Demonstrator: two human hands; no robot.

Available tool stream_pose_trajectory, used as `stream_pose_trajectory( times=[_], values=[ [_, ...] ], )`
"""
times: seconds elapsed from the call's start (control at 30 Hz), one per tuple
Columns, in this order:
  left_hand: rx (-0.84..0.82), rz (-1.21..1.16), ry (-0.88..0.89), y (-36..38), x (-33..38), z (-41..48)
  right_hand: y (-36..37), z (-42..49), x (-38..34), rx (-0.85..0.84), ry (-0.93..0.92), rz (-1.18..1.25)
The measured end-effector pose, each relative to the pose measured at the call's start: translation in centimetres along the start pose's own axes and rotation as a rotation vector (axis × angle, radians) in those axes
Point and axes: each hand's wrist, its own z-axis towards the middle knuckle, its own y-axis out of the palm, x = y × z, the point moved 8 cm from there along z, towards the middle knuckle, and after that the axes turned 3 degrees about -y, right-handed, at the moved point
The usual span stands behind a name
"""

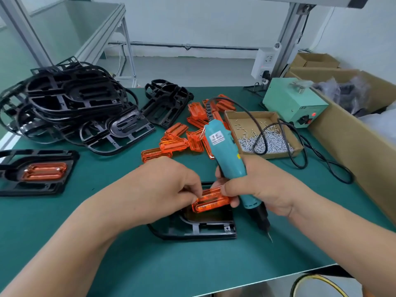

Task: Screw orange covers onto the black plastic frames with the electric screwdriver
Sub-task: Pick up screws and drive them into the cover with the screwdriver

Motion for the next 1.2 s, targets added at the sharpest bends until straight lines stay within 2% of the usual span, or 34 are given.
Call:
stream_pose_trajectory(
  times=[0.27,0.57,0.87,1.0,1.2],
  values=[
    [0.104,-0.01,0.048,-0.6,-0.1,0.2,-1.4,0.5,0.4,0.064,-0.001,0.112],
    [0.0,0.05,0.089,0.7,-0.2,0.3,-1.8,0.5,0.2,0.075,-0.01,0.076],
    [-0.01,0.024,0.076,0.7,-0.3,-0.1,-2.1,0.2,-0.3,0.081,-0.069,-0.132],
    [-0.032,0.089,0.084,1.4,0.2,0.0,-1.8,0.0,-1.6,0.083,-0.142,-0.352],
    [-0.065,-0.212,0.037,0.9,0.0,-0.3,-2.4,0.2,-3.0,0.138,-0.193,-0.452]
  ],
)
